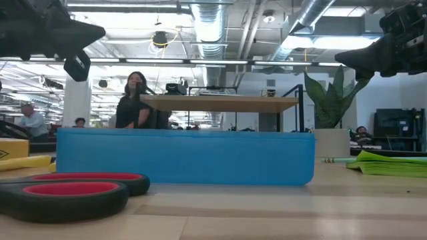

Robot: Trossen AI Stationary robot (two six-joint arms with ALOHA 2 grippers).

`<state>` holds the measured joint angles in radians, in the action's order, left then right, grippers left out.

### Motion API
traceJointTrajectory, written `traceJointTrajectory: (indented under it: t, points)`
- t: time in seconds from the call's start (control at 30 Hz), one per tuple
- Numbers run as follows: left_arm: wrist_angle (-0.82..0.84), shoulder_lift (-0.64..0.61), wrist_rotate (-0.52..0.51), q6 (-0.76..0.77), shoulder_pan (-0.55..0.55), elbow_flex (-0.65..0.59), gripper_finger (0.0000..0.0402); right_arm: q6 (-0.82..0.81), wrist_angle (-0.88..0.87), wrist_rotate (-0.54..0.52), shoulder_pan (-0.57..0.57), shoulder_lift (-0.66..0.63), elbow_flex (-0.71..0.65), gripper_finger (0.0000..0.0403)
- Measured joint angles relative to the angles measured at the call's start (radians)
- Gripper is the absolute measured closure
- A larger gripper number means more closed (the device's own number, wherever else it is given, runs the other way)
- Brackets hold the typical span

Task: Pack school essentials
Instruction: Put the blue pencil into the blue supply box

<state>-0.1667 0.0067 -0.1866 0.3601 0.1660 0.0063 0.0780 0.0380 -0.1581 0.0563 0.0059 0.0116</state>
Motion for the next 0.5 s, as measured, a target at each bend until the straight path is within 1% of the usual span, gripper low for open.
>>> traceJointTrajectory:
  t: [0.27, 0.5]
  points:
    - [-0.079, 0.0, -0.023, -0.061, 0.051, 0.0, 0.0401, 0.0, 0.0, 0.0, 0.0, 0.0, 0.0, 0.0374]
    - [-0.08, 0.01, -0.039, -0.075, 0.071, 0.007, 0.0401, 0.0, 0.0, 0.0, 0.0, 0.0, 0.0, 0.0374]
